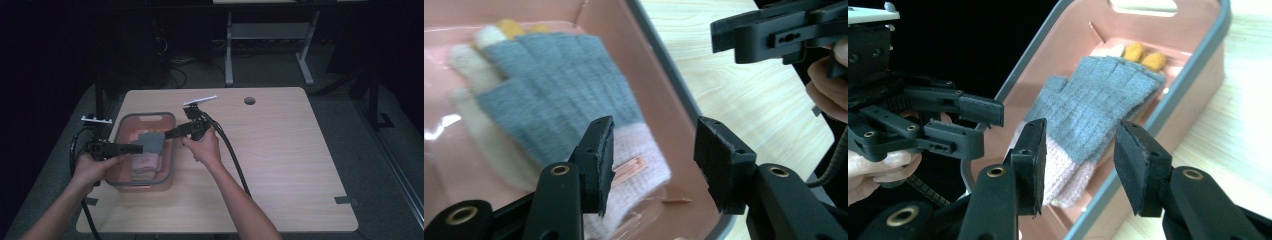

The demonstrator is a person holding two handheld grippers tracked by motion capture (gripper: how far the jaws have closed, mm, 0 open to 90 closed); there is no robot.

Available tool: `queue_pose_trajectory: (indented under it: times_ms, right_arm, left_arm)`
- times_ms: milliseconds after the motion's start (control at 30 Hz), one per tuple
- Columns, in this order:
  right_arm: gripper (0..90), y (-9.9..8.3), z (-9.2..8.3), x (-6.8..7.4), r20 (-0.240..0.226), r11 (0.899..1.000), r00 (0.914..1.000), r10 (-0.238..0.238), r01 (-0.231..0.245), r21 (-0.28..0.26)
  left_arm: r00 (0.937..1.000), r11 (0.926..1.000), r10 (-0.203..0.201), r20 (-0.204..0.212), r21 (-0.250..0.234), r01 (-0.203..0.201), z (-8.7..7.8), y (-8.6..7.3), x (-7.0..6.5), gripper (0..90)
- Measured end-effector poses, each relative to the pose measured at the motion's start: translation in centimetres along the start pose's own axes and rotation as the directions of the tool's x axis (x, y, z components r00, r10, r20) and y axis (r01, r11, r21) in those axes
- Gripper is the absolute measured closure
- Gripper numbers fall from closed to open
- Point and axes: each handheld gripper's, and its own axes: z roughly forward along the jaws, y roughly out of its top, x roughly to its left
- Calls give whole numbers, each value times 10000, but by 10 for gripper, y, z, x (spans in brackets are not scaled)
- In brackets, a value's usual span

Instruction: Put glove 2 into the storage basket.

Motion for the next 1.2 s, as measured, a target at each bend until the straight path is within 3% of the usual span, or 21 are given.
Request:
queue_pose_trajectory:
  times_ms: [567, 1200]
  right_arm:
    - [545, -3, -30, -13, 228, 9993, 9997, 77, -69, -371]
    - [518, -8, -48, -31, 378, 9991, 9990, 231, -217, -375]
  left_arm:
    - [9979, 9995, 328, 551, -33, -327, 16, 11, -24, 452]
    - [9953, 9982, 591, 767, -131, -582, 30, 18, -40, 388]
